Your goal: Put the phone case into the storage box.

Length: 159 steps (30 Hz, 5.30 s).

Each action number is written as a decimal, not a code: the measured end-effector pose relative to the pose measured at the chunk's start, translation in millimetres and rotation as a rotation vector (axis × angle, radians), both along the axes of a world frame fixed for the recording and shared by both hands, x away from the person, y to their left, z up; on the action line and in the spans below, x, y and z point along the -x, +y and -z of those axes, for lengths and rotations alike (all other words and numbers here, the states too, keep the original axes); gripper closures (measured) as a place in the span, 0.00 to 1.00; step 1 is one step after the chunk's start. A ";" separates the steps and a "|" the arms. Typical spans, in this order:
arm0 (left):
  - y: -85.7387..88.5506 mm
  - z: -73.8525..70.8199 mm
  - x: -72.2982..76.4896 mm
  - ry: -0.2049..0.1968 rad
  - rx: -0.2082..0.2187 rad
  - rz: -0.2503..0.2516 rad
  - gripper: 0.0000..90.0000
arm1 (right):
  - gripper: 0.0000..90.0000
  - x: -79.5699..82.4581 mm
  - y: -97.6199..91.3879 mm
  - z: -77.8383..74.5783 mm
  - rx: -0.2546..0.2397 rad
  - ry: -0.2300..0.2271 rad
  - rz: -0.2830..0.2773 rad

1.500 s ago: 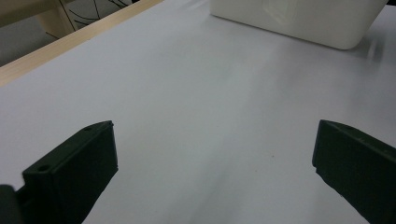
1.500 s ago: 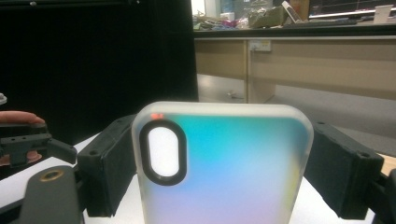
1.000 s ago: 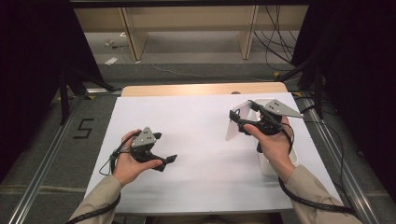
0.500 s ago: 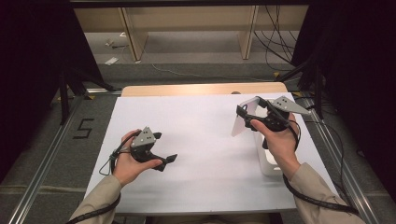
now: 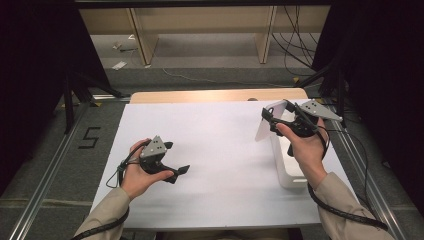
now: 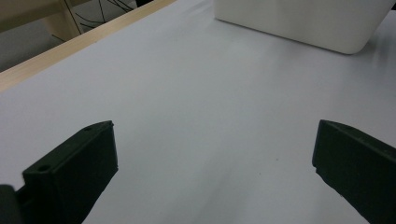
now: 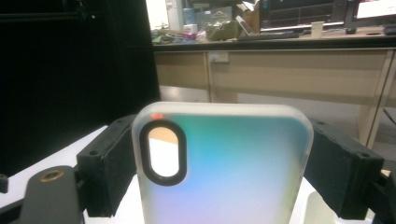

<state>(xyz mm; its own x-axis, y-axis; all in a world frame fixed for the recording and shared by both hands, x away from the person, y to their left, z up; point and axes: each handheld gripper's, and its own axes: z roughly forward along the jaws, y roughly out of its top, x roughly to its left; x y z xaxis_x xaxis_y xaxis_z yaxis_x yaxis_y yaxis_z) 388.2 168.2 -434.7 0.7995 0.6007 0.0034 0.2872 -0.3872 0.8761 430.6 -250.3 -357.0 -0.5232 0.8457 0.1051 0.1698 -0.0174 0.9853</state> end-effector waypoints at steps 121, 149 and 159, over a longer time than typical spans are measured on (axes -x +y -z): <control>1.7 -1.8 0.4 -0.009 0.014 -0.014 0.00 | 0.20 -16.8 -57.9 2.4 -0.016 0.006 0.206; 2.4 -2.6 0.6 -0.017 0.018 -0.020 0.00 | 0.20 -19.5 -61.4 5.9 -0.010 0.015 0.218; 2.2 -2.6 0.6 -0.017 0.020 -0.019 0.00 | 0.20 -21.7 -62.8 8.6 -0.008 0.022 0.220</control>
